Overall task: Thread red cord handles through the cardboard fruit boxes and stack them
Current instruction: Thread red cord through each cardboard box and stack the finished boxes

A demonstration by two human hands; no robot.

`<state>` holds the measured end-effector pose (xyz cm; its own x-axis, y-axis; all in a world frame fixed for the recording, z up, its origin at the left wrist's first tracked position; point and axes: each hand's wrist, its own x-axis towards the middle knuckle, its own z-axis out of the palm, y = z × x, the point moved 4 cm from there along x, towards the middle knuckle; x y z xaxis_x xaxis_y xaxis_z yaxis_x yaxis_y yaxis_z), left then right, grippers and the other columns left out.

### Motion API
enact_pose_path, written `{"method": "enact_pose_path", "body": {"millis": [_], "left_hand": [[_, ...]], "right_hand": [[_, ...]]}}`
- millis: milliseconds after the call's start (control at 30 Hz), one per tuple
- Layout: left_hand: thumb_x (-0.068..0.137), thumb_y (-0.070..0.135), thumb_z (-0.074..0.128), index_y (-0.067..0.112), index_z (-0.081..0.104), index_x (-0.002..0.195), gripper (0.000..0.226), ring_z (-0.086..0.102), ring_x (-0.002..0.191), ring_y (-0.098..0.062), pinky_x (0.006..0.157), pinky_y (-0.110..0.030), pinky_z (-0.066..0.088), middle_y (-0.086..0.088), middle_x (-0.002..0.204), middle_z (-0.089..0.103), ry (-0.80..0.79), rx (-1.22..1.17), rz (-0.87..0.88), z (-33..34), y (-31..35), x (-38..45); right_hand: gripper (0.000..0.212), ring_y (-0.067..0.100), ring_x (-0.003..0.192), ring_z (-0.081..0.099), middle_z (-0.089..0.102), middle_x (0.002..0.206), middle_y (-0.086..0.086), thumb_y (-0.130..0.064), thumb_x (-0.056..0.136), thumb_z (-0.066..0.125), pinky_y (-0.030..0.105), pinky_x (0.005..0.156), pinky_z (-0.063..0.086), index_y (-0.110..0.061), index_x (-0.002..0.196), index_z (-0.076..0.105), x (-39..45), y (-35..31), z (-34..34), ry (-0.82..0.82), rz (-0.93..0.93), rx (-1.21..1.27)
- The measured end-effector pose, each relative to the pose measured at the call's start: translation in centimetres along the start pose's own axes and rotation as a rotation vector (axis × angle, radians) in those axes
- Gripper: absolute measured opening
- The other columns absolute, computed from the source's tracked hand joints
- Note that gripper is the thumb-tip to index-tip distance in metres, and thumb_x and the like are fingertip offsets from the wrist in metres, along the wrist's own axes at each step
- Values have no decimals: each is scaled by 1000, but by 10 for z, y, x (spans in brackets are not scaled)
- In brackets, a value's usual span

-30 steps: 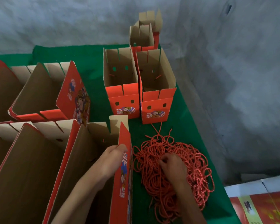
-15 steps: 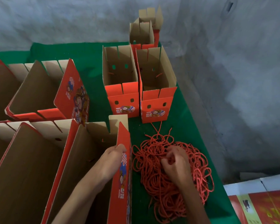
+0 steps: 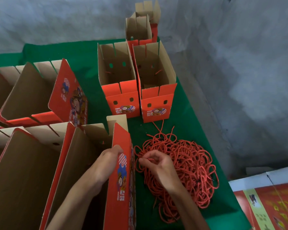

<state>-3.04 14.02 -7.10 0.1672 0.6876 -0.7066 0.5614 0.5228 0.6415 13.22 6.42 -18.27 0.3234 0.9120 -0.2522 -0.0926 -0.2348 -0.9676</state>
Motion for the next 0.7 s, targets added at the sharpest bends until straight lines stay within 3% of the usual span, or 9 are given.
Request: {"method": "enact_pose_path", "body": {"millis": [167, 333, 467, 600, 700], "left_hand": [[99, 34, 47, -4, 60, 126, 49, 61, 117, -48, 103, -61, 48, -28, 123, 65, -13, -5, 20, 0, -3, 2], [101, 32, 46, -7, 59, 128, 49, 58, 120, -49, 104, -62, 46, -31, 126, 63, 11, -14, 18, 0, -4, 4], [103, 35, 45, -7, 59, 128, 50, 61, 117, -48, 103, -60, 48, -30, 123, 65, 1, -1, 27, 0, -6, 6], [98, 64, 38, 24, 63, 111, 49, 76, 91, -25, 83, -40, 57, -7, 98, 78, -116, -66, -3, 1, -7, 2], [78, 84, 35, 36, 64, 106, 62, 76, 90, -15, 82, -36, 56, 5, 98, 79, -169, -99, 30, 2, -7, 5]], "right_hand": [[22, 17, 93, 76, 79, 90, 4, -34, 94, 76, 16, 82, 53, -29, 115, 74, -1, -2, 9, -61, -9, 88], [10, 15, 90, 75, 80, 92, -1, -29, 97, 73, 20, 81, 54, -25, 97, 82, 1, 1, 13, -89, -60, 17], [11, 5, 87, 72, 78, 93, -11, -27, 99, 70, 15, 78, 52, -23, 98, 81, 5, 1, 17, -90, -117, -169], [14, -5, 78, 67, 72, 85, -24, -24, 100, 66, 11, 70, 48, -25, 97, 80, 9, -3, 26, -58, -208, -380], [28, -9, 66, 51, 47, 69, -26, -35, 102, 47, 14, 63, 34, -31, 78, 61, 13, -6, 35, -90, -255, -667]]}}
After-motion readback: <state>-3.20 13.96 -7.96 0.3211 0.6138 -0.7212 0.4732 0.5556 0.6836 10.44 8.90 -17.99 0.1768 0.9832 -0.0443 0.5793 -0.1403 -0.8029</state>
